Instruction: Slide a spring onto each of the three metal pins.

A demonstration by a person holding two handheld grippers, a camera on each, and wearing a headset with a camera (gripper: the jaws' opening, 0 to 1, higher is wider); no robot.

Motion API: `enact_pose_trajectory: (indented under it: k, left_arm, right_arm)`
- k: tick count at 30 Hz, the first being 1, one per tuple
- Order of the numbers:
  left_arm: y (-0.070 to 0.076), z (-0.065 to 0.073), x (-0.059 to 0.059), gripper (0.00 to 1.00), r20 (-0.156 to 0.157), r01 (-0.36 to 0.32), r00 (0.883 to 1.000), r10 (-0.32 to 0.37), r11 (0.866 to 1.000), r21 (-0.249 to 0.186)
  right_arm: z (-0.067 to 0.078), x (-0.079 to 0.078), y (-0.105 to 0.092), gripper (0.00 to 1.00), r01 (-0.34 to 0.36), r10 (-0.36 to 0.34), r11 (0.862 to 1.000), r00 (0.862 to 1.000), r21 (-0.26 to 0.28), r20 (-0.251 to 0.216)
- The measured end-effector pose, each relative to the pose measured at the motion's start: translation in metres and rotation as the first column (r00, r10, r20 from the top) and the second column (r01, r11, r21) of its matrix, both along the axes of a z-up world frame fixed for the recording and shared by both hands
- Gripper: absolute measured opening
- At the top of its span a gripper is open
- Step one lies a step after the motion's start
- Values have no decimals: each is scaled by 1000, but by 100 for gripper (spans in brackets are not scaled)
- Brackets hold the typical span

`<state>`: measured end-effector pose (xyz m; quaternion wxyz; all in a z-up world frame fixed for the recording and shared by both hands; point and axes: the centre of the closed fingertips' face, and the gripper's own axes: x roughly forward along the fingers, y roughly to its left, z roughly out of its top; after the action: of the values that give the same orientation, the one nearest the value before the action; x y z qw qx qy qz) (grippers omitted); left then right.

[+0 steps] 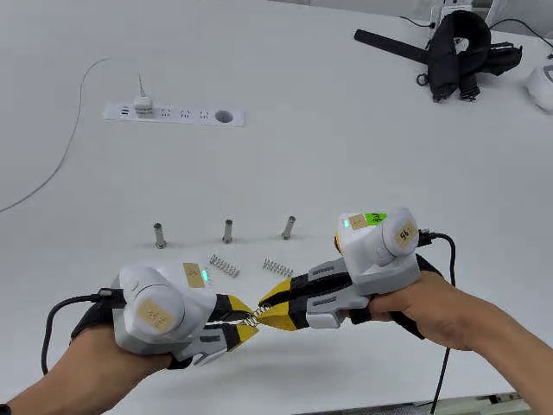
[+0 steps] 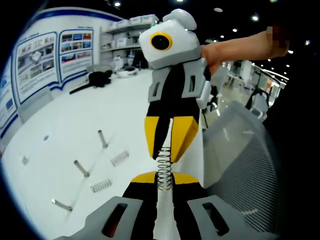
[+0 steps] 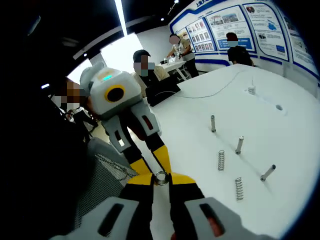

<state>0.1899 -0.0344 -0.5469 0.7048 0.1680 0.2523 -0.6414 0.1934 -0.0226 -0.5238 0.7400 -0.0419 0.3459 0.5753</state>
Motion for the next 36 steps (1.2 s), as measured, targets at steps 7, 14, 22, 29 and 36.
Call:
enact_pose_trajectory:
  k: [7, 14, 22, 29, 36]
  left_arm:
    - [-3, 8, -1, 10, 2, 15, 1000, -15, 999, -31]
    - [-12, 31, 2, 10, 11, 23, 1000, -22, 994, -108]
    - [-21, 52, 3, 10, 30, 46, 999, -41, 985, -164]
    - [-25, 62, 2, 10, 40, 56, 998, -50, 980, -189]
    - [-24, 65, 6, 10, 25, 42, 999, -38, 977, -207]
  right_arm:
    - [-1, -4, -4, 18, -84, 88, 993, 995, -85, 47]
    - [21, 0, -7, 20, -143, 155, 982, 983, -121, 98]
    - [45, 1, -12, 19, -248, 279, 948, 949, -200, 147]
    - [47, -3, -13, 17, -329, 372, 910, 916, -254, 148]
    - [49, 0, -14, 13, -349, 395, 900, 906, -262, 153]
